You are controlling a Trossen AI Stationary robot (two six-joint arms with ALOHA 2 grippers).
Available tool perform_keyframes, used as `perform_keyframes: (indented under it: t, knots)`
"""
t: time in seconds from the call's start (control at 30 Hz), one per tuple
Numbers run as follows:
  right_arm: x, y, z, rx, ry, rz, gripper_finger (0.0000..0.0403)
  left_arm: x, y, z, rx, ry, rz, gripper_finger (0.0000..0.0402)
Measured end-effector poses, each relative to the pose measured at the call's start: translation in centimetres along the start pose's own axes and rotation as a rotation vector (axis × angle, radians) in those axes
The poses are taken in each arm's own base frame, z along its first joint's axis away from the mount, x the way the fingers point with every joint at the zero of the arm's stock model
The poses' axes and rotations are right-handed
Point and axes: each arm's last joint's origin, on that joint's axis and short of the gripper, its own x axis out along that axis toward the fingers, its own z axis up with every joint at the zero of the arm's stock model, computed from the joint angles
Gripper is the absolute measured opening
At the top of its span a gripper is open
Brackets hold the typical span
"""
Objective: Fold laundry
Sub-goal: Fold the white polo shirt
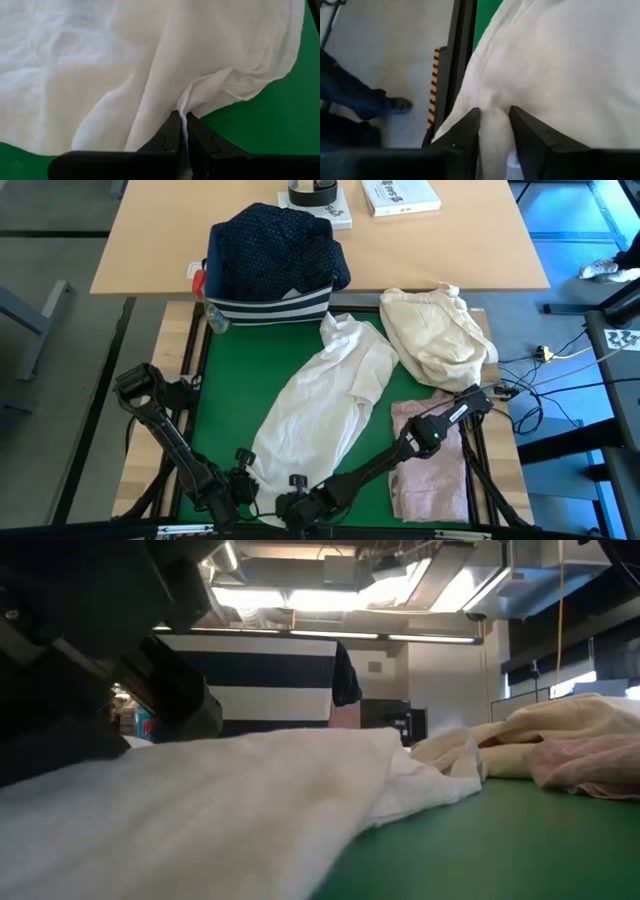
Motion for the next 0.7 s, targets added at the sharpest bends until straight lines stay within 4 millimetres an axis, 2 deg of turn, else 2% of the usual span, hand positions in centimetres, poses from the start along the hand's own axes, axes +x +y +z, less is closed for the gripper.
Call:
perform_keyframes:
  t: [0.13, 0.3, 0.43, 0.6, 0.7]
  knots:
    - [0.0, 0.1, -0.6, -0.042, 0.044, -0.015, 0.0086, 0.0, 0.0, 0.0, -0.001, -0.002, 0.001, 0.0008]
    - [-0.3, 0.4, -0.8, -0.075, 0.070, -0.017, 0.0013, 0.0, 0.2, 0.1, 0.003, -0.004, 0.005, 0.0008]
    - [-0.4, 0.6, -1.0, -0.072, 0.067, -0.043, 0.0011, 0.0, 0.2, 0.1, 0.020, -0.005, 0.007, 0.0008]
    - [-1.8, 1.0, 0.2, -0.035, 0.018, -0.066, 0.0006, 0.0, 0.2, 0.1, 0.025, 0.001, 0.010, 0.0008]
    - [-2.9, 0.7, 0.3, -0.022, 0.010, -0.180, 0.0005, 0.0, 0.6, -0.4, 0.037, 0.041, 0.054, 0.0006]
